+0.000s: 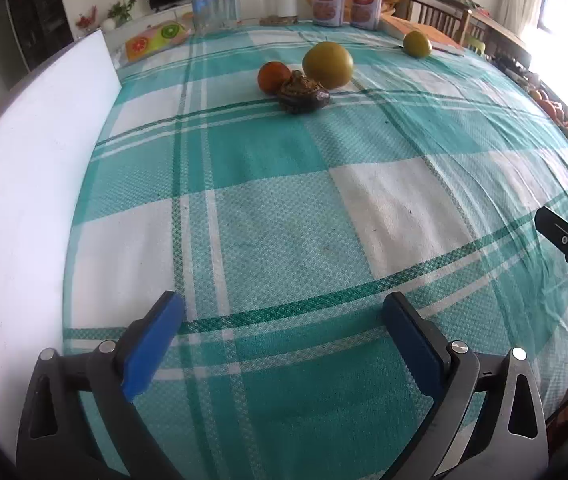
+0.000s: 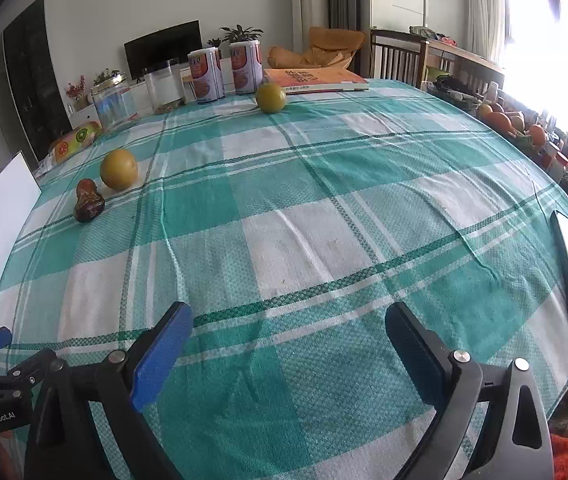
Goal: Organize fruits
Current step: 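Move both tools back over the table toward the remaining fruit, then grasp the dark brown mangosteen with the left tool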
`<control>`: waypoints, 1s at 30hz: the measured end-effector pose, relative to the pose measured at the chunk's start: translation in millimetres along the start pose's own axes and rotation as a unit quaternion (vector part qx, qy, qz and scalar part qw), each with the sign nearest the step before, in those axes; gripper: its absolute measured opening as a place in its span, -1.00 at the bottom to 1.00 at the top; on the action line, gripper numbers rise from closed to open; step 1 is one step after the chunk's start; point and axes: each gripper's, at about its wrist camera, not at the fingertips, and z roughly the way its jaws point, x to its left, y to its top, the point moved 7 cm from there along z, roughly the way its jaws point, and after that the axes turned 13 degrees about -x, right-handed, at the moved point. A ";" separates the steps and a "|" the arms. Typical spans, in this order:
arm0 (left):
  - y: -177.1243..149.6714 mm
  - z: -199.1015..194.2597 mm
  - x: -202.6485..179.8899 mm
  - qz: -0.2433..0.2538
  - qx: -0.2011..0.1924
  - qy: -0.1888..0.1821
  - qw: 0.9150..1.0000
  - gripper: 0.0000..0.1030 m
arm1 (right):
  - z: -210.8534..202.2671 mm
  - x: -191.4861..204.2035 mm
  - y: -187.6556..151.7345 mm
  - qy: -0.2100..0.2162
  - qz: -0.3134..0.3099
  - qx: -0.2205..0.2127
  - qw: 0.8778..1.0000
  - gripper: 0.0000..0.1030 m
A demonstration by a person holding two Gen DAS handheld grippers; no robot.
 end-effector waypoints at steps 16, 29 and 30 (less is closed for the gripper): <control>74.1 26.6 -6.9 -0.072 -0.044 -0.042 0.996 0.93 | 5.1 -2.0 -2.7 0.020 0.022 0.013 0.999 0.88; 116.6 96.8 -3.1 -0.050 -0.049 0.003 0.998 0.09 | 5.7 -6.5 -3.0 0.026 0.037 0.016 0.999 0.88; 114.5 98.3 -2.9 -0.049 -0.041 0.000 0.998 -0.09 | 6.1 -6.7 -3.2 0.026 0.037 0.017 0.999 0.88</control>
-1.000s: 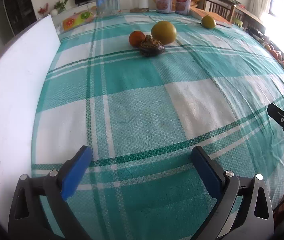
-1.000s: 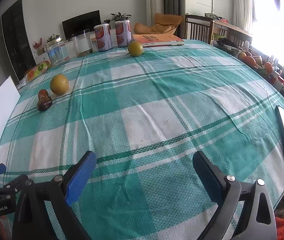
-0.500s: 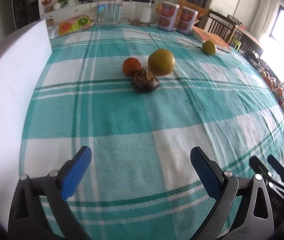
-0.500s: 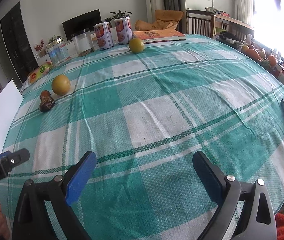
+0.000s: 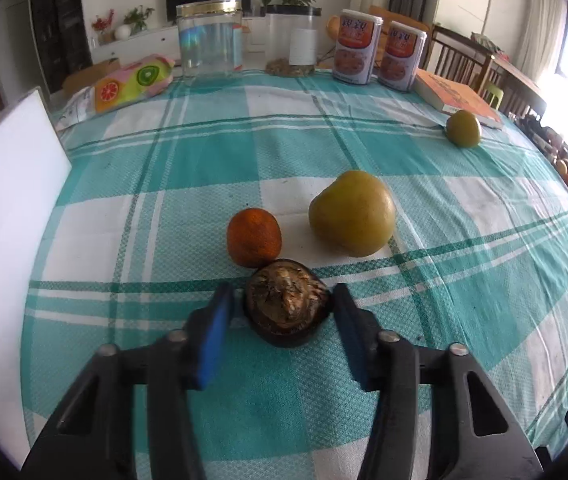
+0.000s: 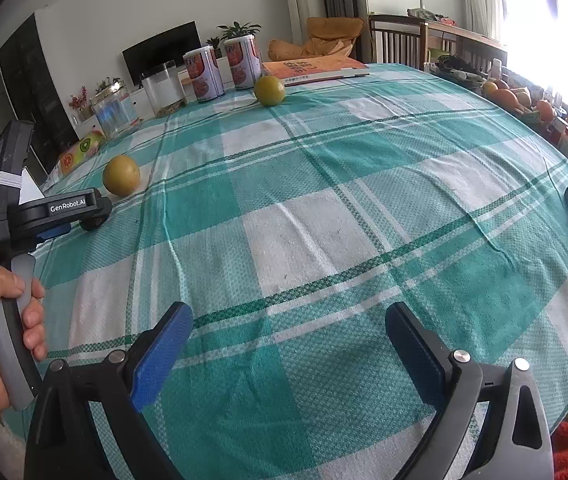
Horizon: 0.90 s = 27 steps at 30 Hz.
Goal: Organize fruits
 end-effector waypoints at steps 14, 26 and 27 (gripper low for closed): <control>-53.9 -94.7 -17.8 0.041 0.017 -0.074 0.996 -0.09 | -0.9 0.0 0.7 0.000 0.003 -0.002 1.000 0.88; -92.8 -106.2 3.0 0.066 0.000 -0.028 0.997 0.70 | -4.0 -0.2 0.4 0.001 0.001 -0.007 1.000 0.88; -95.0 -104.3 6.4 0.067 -0.003 -0.022 0.997 0.70 | -4.5 0.2 0.9 0.005 0.002 -0.008 1.000 0.88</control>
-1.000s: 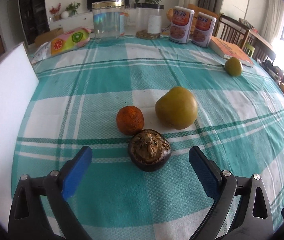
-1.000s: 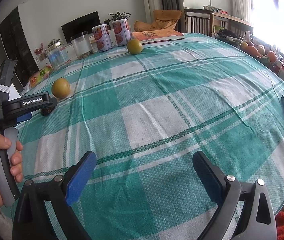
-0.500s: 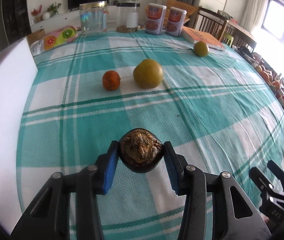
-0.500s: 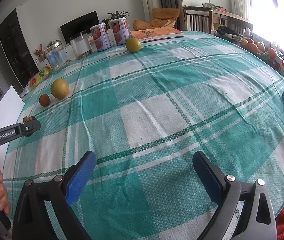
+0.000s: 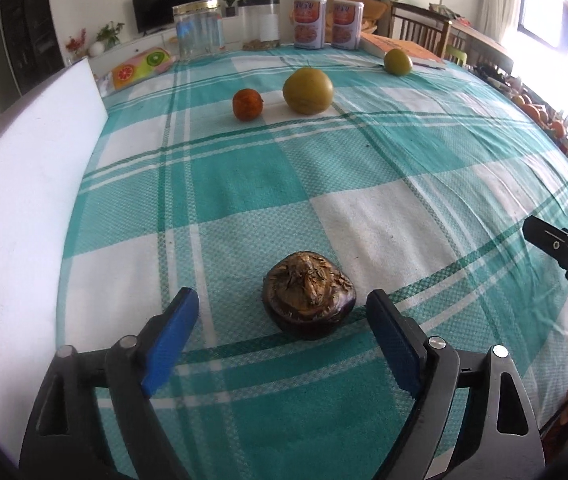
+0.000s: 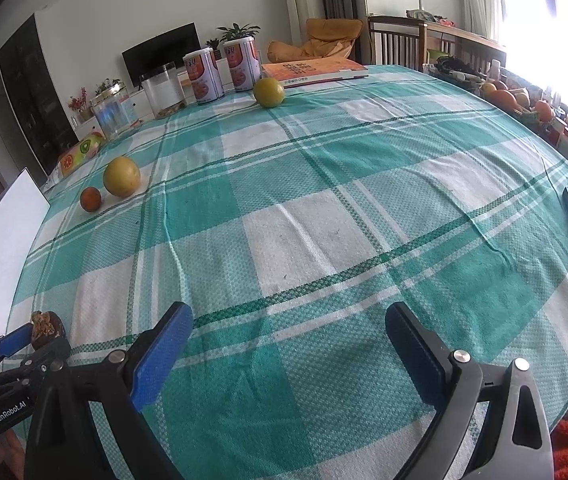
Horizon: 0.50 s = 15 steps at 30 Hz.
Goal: Organize fruits
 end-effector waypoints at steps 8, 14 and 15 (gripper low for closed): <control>-1.3 2.7 1.7 -0.006 -0.003 -0.003 1.000 0.83 | 19.4 43.7 11.7 0.119 -0.010 0.039 0.992 0.88; -1.5 2.5 2.4 -0.007 -0.003 -0.004 1.000 0.85 | 74.4 136.7 60.4 0.190 -0.121 0.068 0.972 0.88; -1.5 2.5 2.2 -0.007 -0.003 -0.004 1.000 0.85 | 82.5 152.4 65.6 0.198 -0.147 0.068 0.967 0.88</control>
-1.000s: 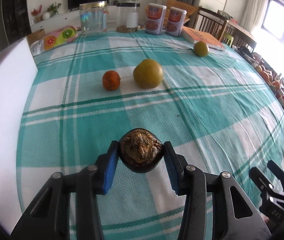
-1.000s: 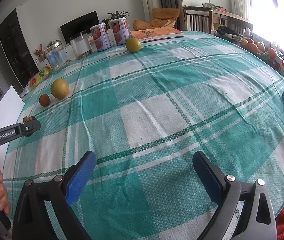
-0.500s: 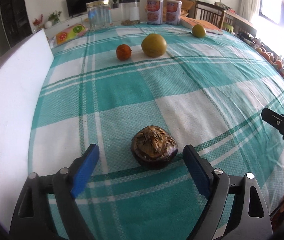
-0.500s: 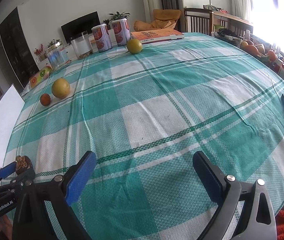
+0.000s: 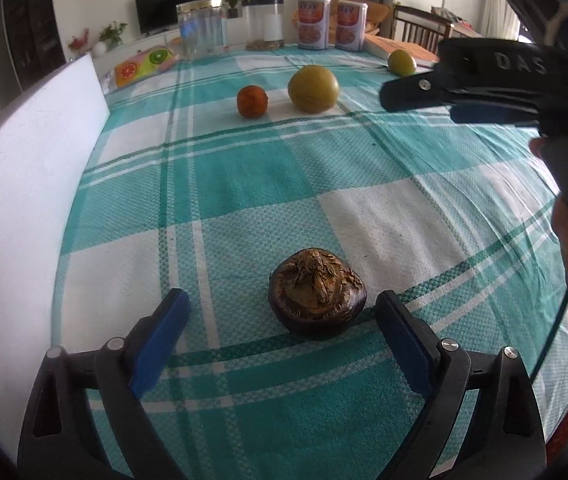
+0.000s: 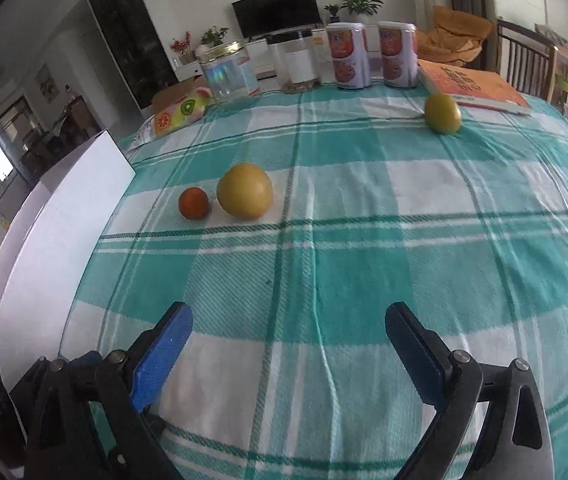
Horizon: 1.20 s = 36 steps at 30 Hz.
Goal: Organize fruits
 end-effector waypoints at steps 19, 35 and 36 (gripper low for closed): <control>0.3 -0.1 -0.5 0.000 0.000 0.000 1.000 0.86 | 35.3 -21.4 6.0 0.052 0.074 0.052 0.995 -0.04; 0.5 -0.3 -0.2 0.000 0.000 -0.001 1.000 0.86 | -74.0 -60.2 -101.7 -0.059 -0.086 0.295 0.950 -0.02; 0.5 -0.3 -0.3 0.000 0.000 -0.001 1.000 0.86 | -68.2 -55.4 -98.8 -0.062 -0.091 0.282 0.953 -0.02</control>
